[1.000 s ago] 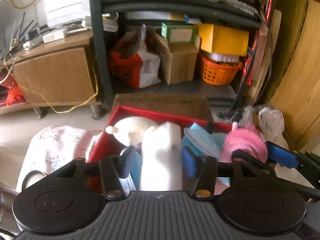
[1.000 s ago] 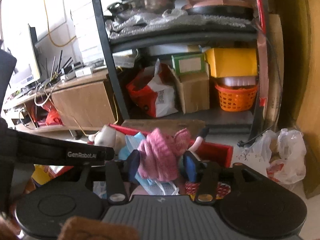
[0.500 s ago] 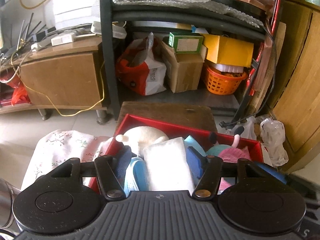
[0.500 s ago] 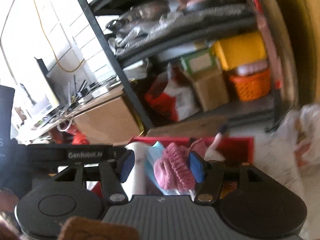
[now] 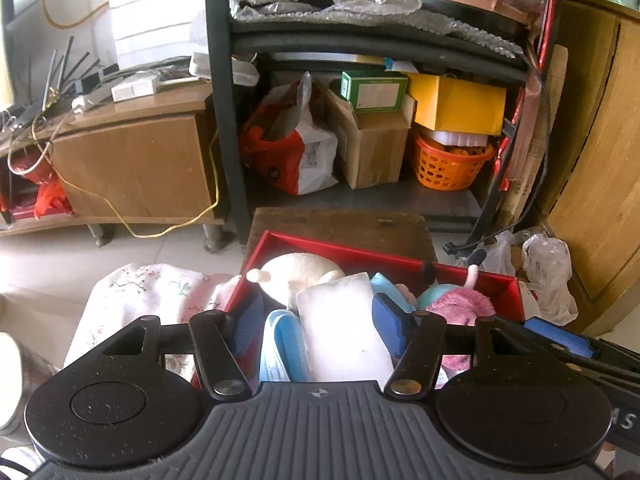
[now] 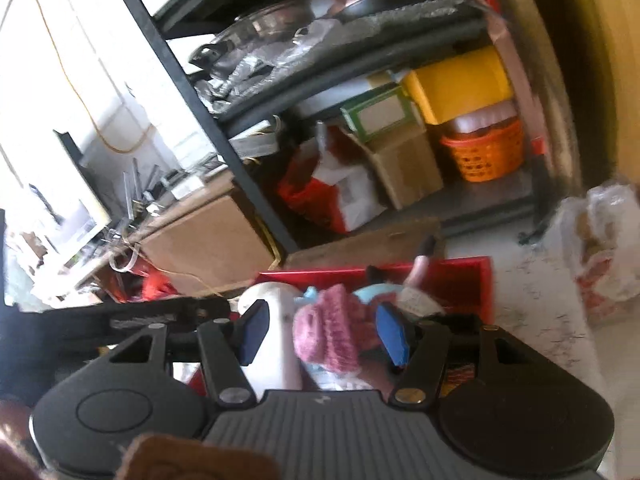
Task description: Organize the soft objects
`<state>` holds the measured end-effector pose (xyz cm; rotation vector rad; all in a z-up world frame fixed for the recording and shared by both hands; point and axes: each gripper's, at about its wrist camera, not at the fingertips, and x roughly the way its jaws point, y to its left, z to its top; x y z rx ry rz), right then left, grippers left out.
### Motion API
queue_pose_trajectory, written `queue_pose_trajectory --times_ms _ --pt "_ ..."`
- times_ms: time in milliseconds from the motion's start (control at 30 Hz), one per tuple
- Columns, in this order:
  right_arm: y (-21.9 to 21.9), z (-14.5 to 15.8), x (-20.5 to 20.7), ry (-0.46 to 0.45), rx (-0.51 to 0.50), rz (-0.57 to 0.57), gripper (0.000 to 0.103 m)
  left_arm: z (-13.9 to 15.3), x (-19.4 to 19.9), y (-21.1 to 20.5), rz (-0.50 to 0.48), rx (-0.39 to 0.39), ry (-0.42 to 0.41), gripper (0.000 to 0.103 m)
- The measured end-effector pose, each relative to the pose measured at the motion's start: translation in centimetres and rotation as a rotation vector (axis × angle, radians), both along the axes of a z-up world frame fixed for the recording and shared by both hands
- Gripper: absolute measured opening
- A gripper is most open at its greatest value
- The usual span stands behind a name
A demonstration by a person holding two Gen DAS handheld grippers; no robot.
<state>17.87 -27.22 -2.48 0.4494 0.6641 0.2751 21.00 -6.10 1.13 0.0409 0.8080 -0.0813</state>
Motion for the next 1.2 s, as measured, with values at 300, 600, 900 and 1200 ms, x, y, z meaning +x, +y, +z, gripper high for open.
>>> queue_pose_trajectory --times_ms 300,600,900,1200 --pt "0.0 1.7 -1.8 -0.027 -0.053 -0.031 0.030 0.9 -1.6 0.1 -0.005 0.011 -0.010 0.062" --pt "0.1 2.6 -3.4 -0.045 -0.087 -0.049 0.030 0.6 -3.2 0.1 -0.012 0.025 0.000 0.062" --pt "0.0 1.9 -6.6 -0.021 -0.103 -0.067 0.030 0.1 -6.6 0.4 -0.024 0.019 0.027 0.062" --pt "-0.1 2.1 -10.1 -0.025 -0.084 -0.068 0.030 0.6 -10.3 0.0 -0.049 0.044 0.006 0.068"
